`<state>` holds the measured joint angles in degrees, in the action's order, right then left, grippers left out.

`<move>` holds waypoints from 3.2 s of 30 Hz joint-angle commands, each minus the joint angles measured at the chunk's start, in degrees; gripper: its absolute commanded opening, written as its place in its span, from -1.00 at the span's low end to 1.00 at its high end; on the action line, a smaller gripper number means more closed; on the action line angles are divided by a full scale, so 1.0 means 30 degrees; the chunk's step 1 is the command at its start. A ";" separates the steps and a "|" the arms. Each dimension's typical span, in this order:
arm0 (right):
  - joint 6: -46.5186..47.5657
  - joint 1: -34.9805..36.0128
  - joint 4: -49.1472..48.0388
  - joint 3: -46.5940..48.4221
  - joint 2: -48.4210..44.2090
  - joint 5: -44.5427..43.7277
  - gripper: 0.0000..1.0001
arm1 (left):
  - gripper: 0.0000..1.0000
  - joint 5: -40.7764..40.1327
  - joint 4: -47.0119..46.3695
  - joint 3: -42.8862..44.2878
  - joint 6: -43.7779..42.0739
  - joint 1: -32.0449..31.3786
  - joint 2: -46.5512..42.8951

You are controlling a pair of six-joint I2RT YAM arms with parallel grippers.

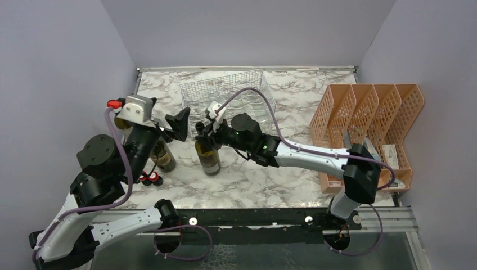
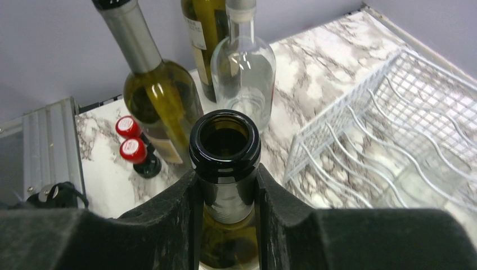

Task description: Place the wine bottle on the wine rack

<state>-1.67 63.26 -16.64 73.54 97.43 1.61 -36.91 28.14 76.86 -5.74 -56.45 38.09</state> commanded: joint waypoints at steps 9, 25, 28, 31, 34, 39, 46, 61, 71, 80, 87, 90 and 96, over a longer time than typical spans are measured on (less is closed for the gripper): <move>-0.3048 0.0104 -0.0298 -0.6460 -0.8866 -0.3914 -0.98 | 0.98 0.7353 -0.2937 -0.6546 0.2849 -0.0052 -0.1076; -0.7271 0.0115 0.6283 -0.6431 -1.4090 -1.1177 -0.98 | 0.98 1.4477 -1.2326 -1.5119 0.5346 -0.0052 0.0999; -0.8076 0.0107 0.7770 -0.5647 -1.4268 -1.1659 -0.98 | 0.98 1.5901 -1.3744 -1.5770 0.5087 -0.0052 0.1805; -0.8294 0.0115 0.8187 -0.5412 -1.4711 -1.1619 -0.98 | 0.98 1.6037 -1.5055 -1.6416 0.5533 -0.0052 0.2551; -0.7775 0.0107 0.7776 -0.5454 -1.5307 -1.0726 -0.98 | 0.98 1.6291 -1.5429 -1.6519 0.5421 -0.0052 0.3363; -0.5814 0.0100 0.7037 -0.5630 -1.6323 -0.7614 -0.98 | 0.98 1.7370 -1.5812 -1.6336 0.5406 -0.0052 0.3959; -0.2656 0.0121 0.6000 -0.7263 -1.8245 -0.2717 -0.98 | 0.98 1.8861 -1.8304 -1.7351 0.5689 -0.0052 0.3939; -0.2745 0.0107 0.3177 -0.8036 -1.8580 0.0939 -0.98 | 0.98 2.2907 -2.2621 -1.8023 0.4336 -0.0056 0.5912; -0.3007 0.0122 0.2286 -0.8684 -1.9599 0.0988 -0.98 | 0.34 2.3599 -2.4101 -1.8789 0.3995 -0.0052 0.5461; -0.3894 0.0119 0.3832 -0.8730 -2.0222 -0.0174 -0.80 | -0.78 2.2381 -2.4049 -1.8772 0.3560 -0.0056 0.4748; -0.4396 0.0102 0.6618 -0.7984 -2.0397 -0.2221 0.40 | -1.00 1.8865 -2.1212 -1.7881 0.1283 -0.0054 0.3992; -0.4349 0.0120 0.8047 -0.7472 -2.0611 -0.2807 0.52 | -1.00 1.7525 -1.8743 -1.6633 -0.0299 -0.0053 0.3761; -0.4511 0.0123 0.9750 -0.6689 -2.1331 -0.3999 0.54 | -1.00 1.4631 -1.2168 -1.3088 -0.5368 -0.0052 0.4006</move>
<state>-14.41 63.44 7.44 51.05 34.87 -5.52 15.73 -17.23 28.53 -8.78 -56.73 51.40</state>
